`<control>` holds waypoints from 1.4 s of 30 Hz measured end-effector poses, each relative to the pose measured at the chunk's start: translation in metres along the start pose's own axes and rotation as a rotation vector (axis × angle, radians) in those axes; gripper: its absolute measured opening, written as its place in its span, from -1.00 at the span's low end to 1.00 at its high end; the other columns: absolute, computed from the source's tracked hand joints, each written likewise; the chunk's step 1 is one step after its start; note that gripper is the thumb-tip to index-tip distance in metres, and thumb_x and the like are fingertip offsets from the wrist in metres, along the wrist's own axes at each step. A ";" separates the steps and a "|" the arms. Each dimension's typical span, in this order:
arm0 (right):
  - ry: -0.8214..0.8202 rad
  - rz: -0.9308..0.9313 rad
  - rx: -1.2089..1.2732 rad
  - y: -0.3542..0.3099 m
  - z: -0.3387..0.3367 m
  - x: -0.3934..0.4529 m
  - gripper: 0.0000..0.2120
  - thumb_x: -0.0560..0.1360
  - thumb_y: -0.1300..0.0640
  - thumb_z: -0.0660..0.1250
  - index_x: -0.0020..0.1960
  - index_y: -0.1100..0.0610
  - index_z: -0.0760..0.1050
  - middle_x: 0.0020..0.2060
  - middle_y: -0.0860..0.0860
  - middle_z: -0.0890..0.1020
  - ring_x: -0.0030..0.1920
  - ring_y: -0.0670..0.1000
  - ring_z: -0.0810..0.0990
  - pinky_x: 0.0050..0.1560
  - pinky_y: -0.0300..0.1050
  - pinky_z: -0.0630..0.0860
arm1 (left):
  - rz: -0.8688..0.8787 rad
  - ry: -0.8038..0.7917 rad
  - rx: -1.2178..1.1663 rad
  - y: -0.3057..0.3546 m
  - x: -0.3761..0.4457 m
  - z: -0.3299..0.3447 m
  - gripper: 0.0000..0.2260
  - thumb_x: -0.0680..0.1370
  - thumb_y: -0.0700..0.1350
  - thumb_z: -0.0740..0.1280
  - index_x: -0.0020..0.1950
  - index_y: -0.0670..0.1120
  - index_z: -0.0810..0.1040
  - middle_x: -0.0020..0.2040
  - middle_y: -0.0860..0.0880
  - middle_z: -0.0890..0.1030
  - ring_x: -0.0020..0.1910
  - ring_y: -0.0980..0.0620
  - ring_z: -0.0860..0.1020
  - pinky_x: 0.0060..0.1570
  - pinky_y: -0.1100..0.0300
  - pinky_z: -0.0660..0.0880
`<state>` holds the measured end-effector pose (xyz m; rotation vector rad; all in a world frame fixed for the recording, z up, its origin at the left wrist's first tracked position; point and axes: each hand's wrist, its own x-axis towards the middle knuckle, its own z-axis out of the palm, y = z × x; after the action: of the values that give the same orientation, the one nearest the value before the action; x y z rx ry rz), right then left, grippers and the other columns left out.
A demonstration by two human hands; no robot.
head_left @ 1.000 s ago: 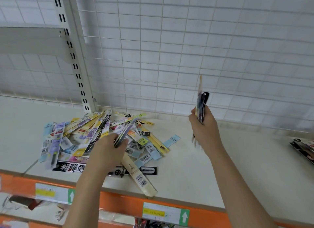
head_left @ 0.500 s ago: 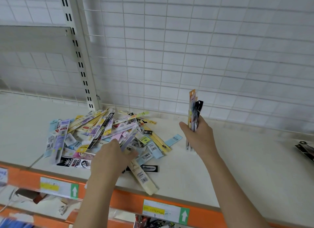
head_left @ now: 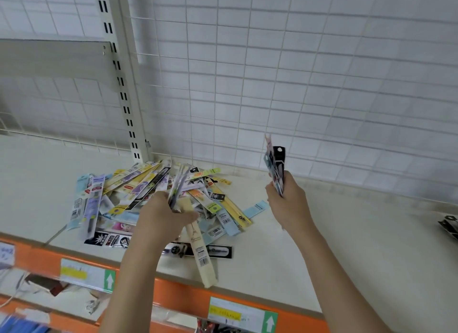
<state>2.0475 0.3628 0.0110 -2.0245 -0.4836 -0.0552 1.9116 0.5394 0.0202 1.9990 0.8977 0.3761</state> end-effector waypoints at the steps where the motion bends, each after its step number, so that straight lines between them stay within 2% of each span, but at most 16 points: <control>1: -0.021 0.001 -0.013 -0.001 0.002 0.001 -0.92 0.54 0.24 0.15 -0.02 0.14 0.41 -0.26 0.08 0.50 -0.33 0.02 0.47 -0.45 -0.25 0.35 | -0.006 0.008 -0.031 0.001 0.000 -0.002 -0.66 0.38 -0.09 0.51 -0.09 -0.21 0.40 -0.33 -0.05 0.45 -0.40 0.04 0.39 -0.45 0.20 0.29; 3: -0.039 -0.014 -0.034 -0.003 0.007 0.003 -0.89 0.54 0.24 0.15 -0.02 0.16 0.45 -0.25 0.11 0.53 -0.38 0.01 0.41 -0.44 -0.21 0.33 | -0.014 0.026 -0.062 0.003 0.000 -0.007 -0.66 0.37 -0.08 0.51 -0.23 -0.16 0.35 -0.40 -0.03 0.39 -0.43 0.03 0.33 -0.45 0.19 0.26; 5: -0.052 -0.043 -0.055 -0.005 0.013 0.005 -0.86 0.55 0.17 0.19 -0.18 0.06 0.41 -0.34 0.05 0.50 -0.39 0.04 0.43 -0.41 -0.16 0.34 | -0.021 0.031 -0.111 0.004 -0.001 -0.012 -0.67 0.37 -0.09 0.51 -0.31 -0.13 0.35 -0.46 -0.01 0.33 -0.47 0.04 0.30 -0.45 0.19 0.24; 8: -0.088 -0.054 -0.108 -0.007 0.024 0.009 -0.77 0.55 0.08 0.23 -0.28 0.04 0.32 -0.42 -0.03 0.43 -0.42 0.01 0.39 -0.37 -0.14 0.34 | -0.033 0.012 -0.206 0.005 -0.001 -0.018 -0.81 0.40 -0.12 0.49 -0.28 -0.15 0.52 -0.49 -0.01 0.40 -0.48 0.02 0.32 -0.45 0.22 0.27; 11: -0.137 -0.039 -0.204 -0.006 0.034 0.015 -0.76 0.54 0.07 0.21 -0.29 0.08 0.33 -0.44 -0.03 0.43 -0.41 0.02 0.38 -0.33 -0.12 0.35 | 0.000 0.015 -0.248 0.002 0.003 -0.020 -0.72 0.47 -0.13 0.41 -0.38 -0.18 0.44 -0.55 0.00 0.32 -0.50 -0.01 0.26 -0.42 0.21 0.24; 15: -0.239 0.037 -0.334 -0.005 0.045 0.024 -0.72 0.52 0.01 0.24 -0.34 0.03 0.30 -0.40 -0.03 0.45 -0.32 0.06 0.47 -0.25 -0.10 0.41 | 0.025 0.030 -0.252 0.002 0.007 -0.019 -0.76 0.58 -0.06 0.23 -0.19 -0.20 0.43 -0.39 -0.11 0.37 -0.43 -0.02 0.31 -0.36 0.17 0.27; 17: -0.311 0.084 -0.386 -0.004 0.051 0.027 -0.70 0.47 -0.05 0.31 -0.34 0.03 0.31 -0.41 -0.04 0.45 -0.34 0.04 0.47 -0.28 -0.12 0.41 | 0.015 0.039 -0.255 0.001 0.010 -0.019 -0.73 0.61 -0.03 0.16 -0.11 -0.22 0.47 -0.32 -0.18 0.44 -0.37 -0.03 0.37 -0.34 0.16 0.31; 19: -0.390 0.134 -0.419 -0.004 0.055 0.028 -0.65 0.39 -0.12 0.40 -0.34 0.05 0.33 -0.42 -0.04 0.45 -0.39 0.02 0.47 -0.37 -0.17 0.37 | -0.008 0.046 -0.288 -0.001 0.014 -0.019 -0.74 0.62 0.00 0.13 -0.14 -0.12 0.45 -0.23 -0.25 0.57 -0.28 -0.07 0.48 -0.31 0.17 0.36; 23: -0.460 0.214 -0.469 0.001 0.057 0.030 -0.68 0.36 -0.04 0.45 -0.35 0.06 0.34 -0.41 -0.02 0.47 -0.38 0.02 0.48 -0.34 -0.18 0.39 | -0.033 0.025 -0.386 -0.002 0.019 -0.018 -0.81 0.63 -0.04 0.10 -0.14 -0.07 0.38 -0.32 -0.10 0.57 -0.35 -0.03 0.57 -0.29 0.15 0.47; 26: -0.433 0.258 -0.448 0.005 0.051 0.034 -0.83 0.38 0.11 0.37 -0.29 0.09 0.38 -0.35 0.02 0.50 -0.31 0.08 0.51 -0.33 -0.19 0.40 | -0.012 0.019 -0.314 -0.001 0.022 -0.015 -0.78 0.62 -0.06 0.12 -0.20 -0.09 0.33 -0.32 -0.09 0.44 -0.40 0.01 0.54 -0.35 0.16 0.44; 28: -0.386 0.247 -0.449 0.007 0.044 0.037 -0.85 0.41 0.15 0.31 -0.27 0.10 0.35 -0.32 0.03 0.47 -0.25 0.10 0.50 -0.39 -0.18 0.33 | 0.031 0.016 -0.212 -0.001 0.023 -0.011 -0.74 0.60 -0.05 0.18 -0.26 -0.10 0.30 -0.36 -0.06 0.35 -0.41 0.02 0.40 -0.40 0.18 0.32; 31: -0.296 0.241 -0.405 0.007 0.031 0.040 -0.92 0.44 0.21 0.25 -0.10 0.15 0.36 -0.20 0.07 0.50 -0.15 0.13 0.52 -0.32 -0.14 0.35 | 0.076 -0.056 -0.131 0.003 0.024 -0.005 -0.70 0.54 0.00 0.30 -0.30 -0.10 0.32 -0.43 -0.01 0.29 -0.46 0.05 0.29 -0.44 0.24 0.25; 34: -0.230 0.237 -0.347 0.009 0.020 0.038 -0.98 0.46 0.20 0.19 -0.11 0.14 0.34 -0.26 0.06 0.52 -0.25 0.10 0.49 -0.35 -0.15 0.33 | 0.120 -0.106 -0.059 0.007 0.026 0.003 -0.77 0.52 -0.03 0.35 -0.22 -0.16 0.47 -0.47 0.01 0.32 -0.49 0.07 0.30 -0.47 0.26 0.26; 37: -0.179 0.244 -0.348 0.015 0.011 0.033 -0.78 0.50 0.12 0.20 -0.29 0.08 0.26 -0.39 0.00 0.42 -0.36 0.04 0.41 -0.41 -0.15 0.25 | 0.196 -0.125 0.031 0.010 0.028 0.017 -0.76 0.54 -0.12 0.28 -0.26 -0.23 0.49 -0.45 -0.04 0.40 -0.47 0.03 0.34 -0.41 0.23 0.29; 39: -0.148 0.267 -0.309 0.021 0.005 0.031 -0.81 0.49 0.15 0.19 -0.27 0.10 0.28 -0.32 0.05 0.50 -0.26 0.10 0.51 -0.35 -0.14 0.33 | 0.215 -0.147 0.093 0.014 0.030 0.030 -0.75 0.54 -0.11 0.28 -0.30 -0.19 0.44 -0.43 -0.04 0.41 -0.46 0.04 0.35 -0.42 0.21 0.30; 42: -0.109 0.309 -0.252 0.027 -0.008 0.028 -0.96 0.46 0.24 0.21 -0.10 0.16 0.35 -0.10 0.16 0.59 -0.08 0.19 0.63 -0.15 -0.05 0.50 | 0.228 -0.193 0.175 0.024 0.030 0.051 -0.82 0.51 -0.07 0.33 -0.24 -0.13 0.47 -0.39 -0.01 0.44 -0.40 0.06 0.41 -0.43 0.26 0.30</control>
<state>2.0842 0.3539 -0.0011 -2.3379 -0.2340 0.1925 1.9717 0.5217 0.0087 2.2640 0.6014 0.2316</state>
